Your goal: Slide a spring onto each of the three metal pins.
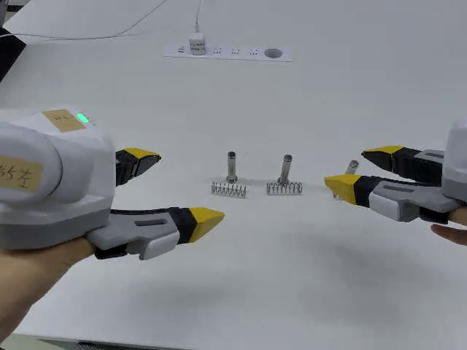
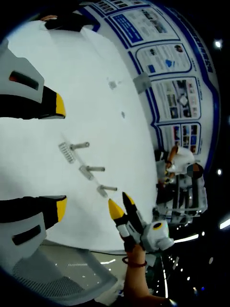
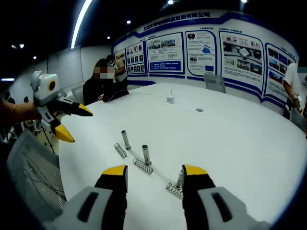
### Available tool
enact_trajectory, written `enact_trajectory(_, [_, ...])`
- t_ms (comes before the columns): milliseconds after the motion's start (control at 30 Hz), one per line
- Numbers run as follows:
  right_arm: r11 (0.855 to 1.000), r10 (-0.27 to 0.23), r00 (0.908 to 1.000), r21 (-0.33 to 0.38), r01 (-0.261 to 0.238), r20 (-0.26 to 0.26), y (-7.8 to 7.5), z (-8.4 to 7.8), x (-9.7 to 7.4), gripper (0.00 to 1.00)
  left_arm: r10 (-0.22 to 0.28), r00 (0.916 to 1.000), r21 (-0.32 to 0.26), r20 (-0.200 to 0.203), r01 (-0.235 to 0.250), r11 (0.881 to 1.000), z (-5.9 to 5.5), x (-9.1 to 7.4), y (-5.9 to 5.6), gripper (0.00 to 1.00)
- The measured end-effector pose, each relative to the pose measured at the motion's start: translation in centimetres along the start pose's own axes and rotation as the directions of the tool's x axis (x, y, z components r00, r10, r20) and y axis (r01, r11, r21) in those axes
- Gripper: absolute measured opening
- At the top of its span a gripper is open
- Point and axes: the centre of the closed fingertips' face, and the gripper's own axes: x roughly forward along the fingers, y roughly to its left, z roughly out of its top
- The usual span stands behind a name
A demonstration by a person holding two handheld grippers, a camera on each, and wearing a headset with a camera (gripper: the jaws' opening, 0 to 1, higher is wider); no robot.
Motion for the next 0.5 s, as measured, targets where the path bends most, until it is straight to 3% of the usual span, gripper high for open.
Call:
enact_trajectory(233, [1.0,0.023,0.9994,0.019,-0.023,0.027,0.5,0.1,-0.1,0.48,-0.067,0.9977,0.004,-0.005,0.067,0.998,-0.7,2.5,0.3,0.6])
enact_trajectory(500, [0.997,0.072,0.9965,-0.001,-0.072,0.042,1.7,0.1,-0.3,0.53,-0.108,0.994,0.035,-0.013,0.109,0.993,-1.9,5.0,1.1,0.52])
